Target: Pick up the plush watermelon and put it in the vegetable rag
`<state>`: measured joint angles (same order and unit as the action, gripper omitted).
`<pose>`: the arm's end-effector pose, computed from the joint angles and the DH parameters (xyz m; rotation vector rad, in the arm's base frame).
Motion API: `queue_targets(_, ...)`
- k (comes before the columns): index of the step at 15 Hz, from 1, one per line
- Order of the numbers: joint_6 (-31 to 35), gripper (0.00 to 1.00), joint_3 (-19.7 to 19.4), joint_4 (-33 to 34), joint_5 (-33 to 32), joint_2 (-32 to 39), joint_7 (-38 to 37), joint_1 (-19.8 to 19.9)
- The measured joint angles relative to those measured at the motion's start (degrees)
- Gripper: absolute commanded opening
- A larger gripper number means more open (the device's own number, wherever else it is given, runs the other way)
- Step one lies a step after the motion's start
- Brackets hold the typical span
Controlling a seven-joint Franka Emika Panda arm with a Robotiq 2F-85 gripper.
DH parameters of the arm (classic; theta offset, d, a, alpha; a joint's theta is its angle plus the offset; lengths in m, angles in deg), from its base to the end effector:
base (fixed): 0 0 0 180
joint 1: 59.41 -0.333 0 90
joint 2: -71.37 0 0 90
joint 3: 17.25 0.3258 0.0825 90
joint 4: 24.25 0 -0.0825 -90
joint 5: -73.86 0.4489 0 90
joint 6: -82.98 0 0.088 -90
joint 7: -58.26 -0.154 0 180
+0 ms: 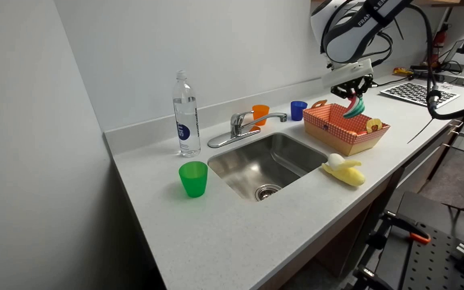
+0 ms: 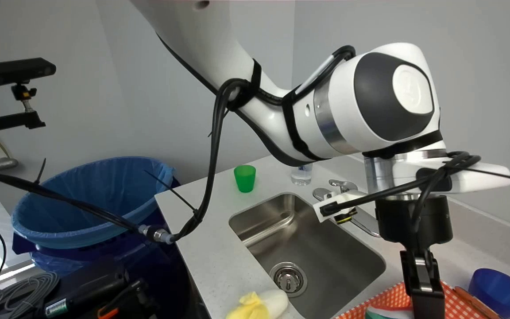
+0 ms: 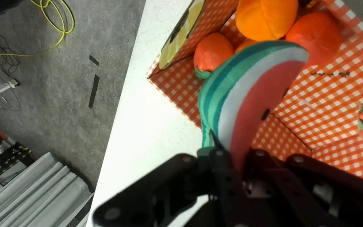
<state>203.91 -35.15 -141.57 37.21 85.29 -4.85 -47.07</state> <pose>0.5110 -0.3588 0.2523 2.0570 -1.4673 0.0005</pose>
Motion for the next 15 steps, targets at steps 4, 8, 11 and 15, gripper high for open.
queue_targets(4,-0.45,0.37,-0.64,0.49,0.6,1.23,0.0,0.37)
queue_targets(8,-0.47,0.66,-0.54,0.64,1.13,1.87,0.0,0.25)
queue_targets(11,-0.47,0.88,-0.11,0.64,1.13,1.81,0.0,-0.34)
queue_targets(15,-0.47,1.0,0.9,0.7,1.13,1.09,0.0,-1.65)
